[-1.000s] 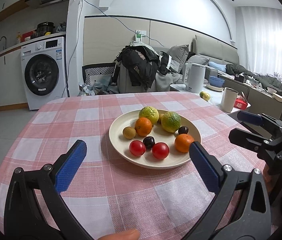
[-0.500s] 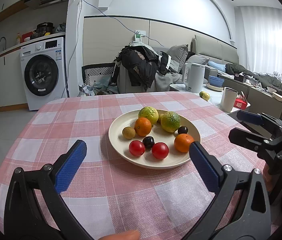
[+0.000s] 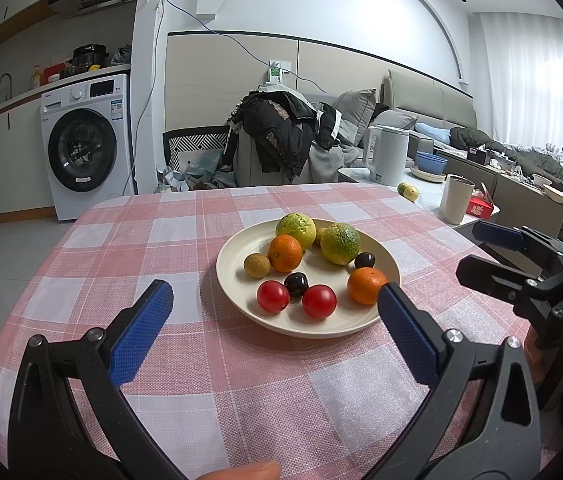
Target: Organize fruits
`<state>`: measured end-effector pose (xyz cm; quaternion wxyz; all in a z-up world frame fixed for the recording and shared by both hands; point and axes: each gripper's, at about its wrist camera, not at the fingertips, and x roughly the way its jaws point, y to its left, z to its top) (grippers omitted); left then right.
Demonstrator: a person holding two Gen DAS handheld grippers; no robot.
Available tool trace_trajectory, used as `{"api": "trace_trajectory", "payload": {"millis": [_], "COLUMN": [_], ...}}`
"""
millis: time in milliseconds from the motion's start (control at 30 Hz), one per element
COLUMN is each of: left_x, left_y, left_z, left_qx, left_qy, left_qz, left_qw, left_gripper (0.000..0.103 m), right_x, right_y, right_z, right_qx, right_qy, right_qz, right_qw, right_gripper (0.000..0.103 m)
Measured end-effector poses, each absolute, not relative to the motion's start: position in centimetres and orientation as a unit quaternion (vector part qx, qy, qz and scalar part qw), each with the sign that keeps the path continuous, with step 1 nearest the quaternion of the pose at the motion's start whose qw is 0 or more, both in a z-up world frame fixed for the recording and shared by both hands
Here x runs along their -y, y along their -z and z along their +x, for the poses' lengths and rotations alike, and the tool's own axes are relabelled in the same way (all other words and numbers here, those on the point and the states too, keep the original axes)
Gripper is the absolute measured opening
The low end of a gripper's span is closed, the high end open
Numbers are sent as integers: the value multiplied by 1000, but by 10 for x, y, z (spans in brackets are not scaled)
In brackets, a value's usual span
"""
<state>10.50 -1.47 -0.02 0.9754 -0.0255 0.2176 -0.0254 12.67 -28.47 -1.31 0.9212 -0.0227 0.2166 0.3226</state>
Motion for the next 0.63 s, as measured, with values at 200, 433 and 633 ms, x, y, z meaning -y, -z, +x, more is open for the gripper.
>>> {"api": "trace_trajectory", "payload": {"millis": [200, 433, 633], "left_x": [15, 15, 15], "left_y": [0, 0, 0], "left_z": [105, 105, 106], "left_qx": [-217, -217, -219], "left_qy": [26, 26, 24], "left_qz": [-25, -25, -25], "left_qw": [975, 976, 975], "left_gripper": [102, 102, 102], "right_x": [285, 285, 285], "right_y": [13, 13, 13], "right_z": [127, 127, 127], "right_qx": [-217, -216, -216], "right_qy": [-323, -323, -323], "right_qz": [-23, -23, -23], "right_qw": [921, 921, 921], "right_gripper": [103, 103, 103]}}
